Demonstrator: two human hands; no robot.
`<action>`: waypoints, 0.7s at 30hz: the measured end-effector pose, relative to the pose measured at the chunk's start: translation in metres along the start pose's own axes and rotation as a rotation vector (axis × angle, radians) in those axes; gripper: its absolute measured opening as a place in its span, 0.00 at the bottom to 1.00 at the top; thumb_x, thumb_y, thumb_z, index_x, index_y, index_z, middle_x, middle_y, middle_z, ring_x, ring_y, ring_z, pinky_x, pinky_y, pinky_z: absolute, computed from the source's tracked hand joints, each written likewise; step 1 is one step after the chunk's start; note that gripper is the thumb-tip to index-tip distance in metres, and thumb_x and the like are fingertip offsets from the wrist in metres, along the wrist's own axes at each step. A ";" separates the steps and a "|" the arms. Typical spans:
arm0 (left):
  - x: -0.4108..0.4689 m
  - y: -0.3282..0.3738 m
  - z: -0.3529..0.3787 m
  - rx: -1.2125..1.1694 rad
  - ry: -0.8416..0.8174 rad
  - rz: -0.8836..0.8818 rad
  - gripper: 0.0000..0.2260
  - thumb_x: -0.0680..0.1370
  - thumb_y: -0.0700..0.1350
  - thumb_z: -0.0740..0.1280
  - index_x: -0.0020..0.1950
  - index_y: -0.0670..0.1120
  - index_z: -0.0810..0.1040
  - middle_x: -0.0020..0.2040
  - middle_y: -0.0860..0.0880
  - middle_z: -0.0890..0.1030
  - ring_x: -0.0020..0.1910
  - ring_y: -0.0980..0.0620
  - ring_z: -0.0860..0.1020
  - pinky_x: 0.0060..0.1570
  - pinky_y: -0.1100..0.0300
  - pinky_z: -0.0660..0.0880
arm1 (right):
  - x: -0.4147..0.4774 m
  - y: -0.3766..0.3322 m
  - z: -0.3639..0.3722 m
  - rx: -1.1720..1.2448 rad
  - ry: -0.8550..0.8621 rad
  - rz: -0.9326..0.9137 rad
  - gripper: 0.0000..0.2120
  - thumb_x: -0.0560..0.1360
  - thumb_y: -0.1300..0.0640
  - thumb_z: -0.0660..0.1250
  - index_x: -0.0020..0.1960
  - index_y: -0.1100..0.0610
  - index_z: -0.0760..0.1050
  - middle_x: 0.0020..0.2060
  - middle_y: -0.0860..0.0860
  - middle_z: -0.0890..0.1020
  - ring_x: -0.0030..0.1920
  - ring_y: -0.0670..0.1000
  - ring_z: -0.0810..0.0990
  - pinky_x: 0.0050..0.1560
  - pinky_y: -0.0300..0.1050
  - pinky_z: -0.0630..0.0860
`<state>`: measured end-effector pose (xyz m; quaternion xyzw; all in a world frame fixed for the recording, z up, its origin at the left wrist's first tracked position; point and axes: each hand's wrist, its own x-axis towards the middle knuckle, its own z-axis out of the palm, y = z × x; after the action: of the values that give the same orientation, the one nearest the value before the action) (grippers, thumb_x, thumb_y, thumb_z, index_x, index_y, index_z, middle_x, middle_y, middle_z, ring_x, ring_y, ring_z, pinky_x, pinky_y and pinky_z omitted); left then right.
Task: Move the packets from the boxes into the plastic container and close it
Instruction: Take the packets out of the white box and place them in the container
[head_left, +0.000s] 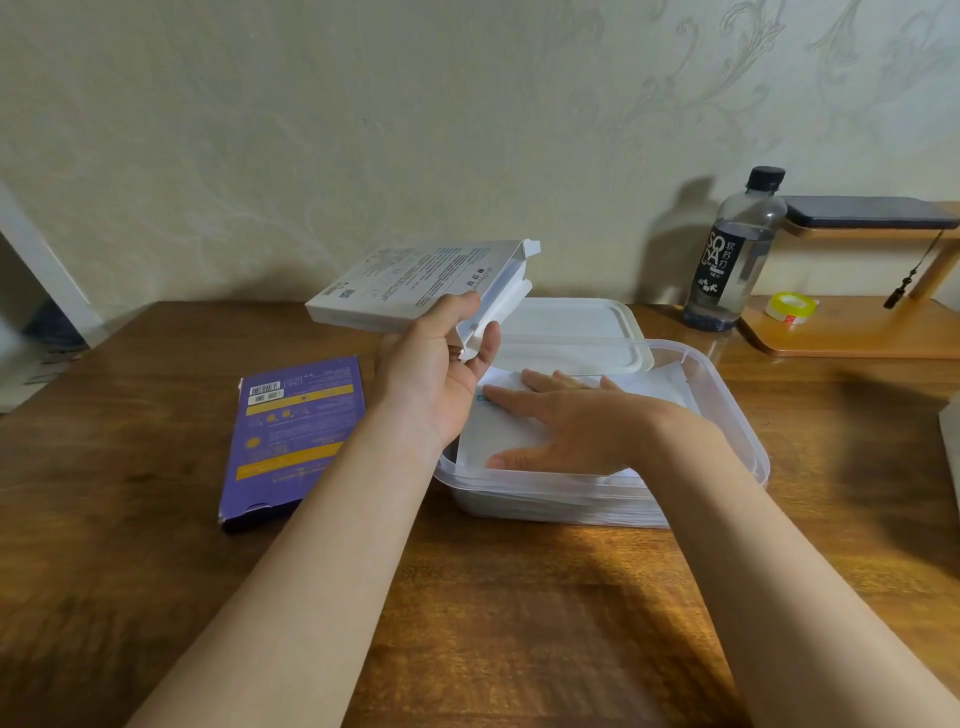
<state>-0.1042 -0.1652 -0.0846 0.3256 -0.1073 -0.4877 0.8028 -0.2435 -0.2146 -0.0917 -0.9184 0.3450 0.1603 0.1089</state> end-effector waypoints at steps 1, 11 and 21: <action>0.000 0.000 0.000 -0.002 -0.002 0.000 0.13 0.76 0.31 0.70 0.55 0.46 0.79 0.59 0.46 0.80 0.57 0.47 0.75 0.34 0.60 0.80 | 0.000 0.000 0.001 -0.006 -0.004 0.003 0.41 0.72 0.23 0.53 0.78 0.33 0.38 0.82 0.47 0.42 0.81 0.55 0.42 0.77 0.69 0.43; 0.000 0.000 0.000 0.010 -0.005 0.000 0.15 0.75 0.31 0.71 0.57 0.47 0.79 0.60 0.47 0.81 0.57 0.48 0.75 0.34 0.60 0.80 | 0.004 0.001 0.003 -0.040 -0.056 0.008 0.41 0.73 0.24 0.49 0.77 0.35 0.33 0.81 0.49 0.39 0.81 0.57 0.40 0.76 0.69 0.43; -0.008 0.004 0.004 0.088 -0.030 -0.119 0.13 0.75 0.35 0.73 0.58 0.39 0.79 0.67 0.36 0.78 0.54 0.42 0.79 0.34 0.60 0.80 | -0.007 0.009 -0.020 0.925 0.811 0.089 0.04 0.76 0.57 0.69 0.46 0.55 0.82 0.42 0.53 0.86 0.44 0.52 0.85 0.48 0.53 0.81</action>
<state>-0.1072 -0.1588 -0.0776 0.3593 -0.1212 -0.5340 0.7557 -0.2505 -0.2235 -0.0715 -0.7485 0.4307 -0.3634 0.3495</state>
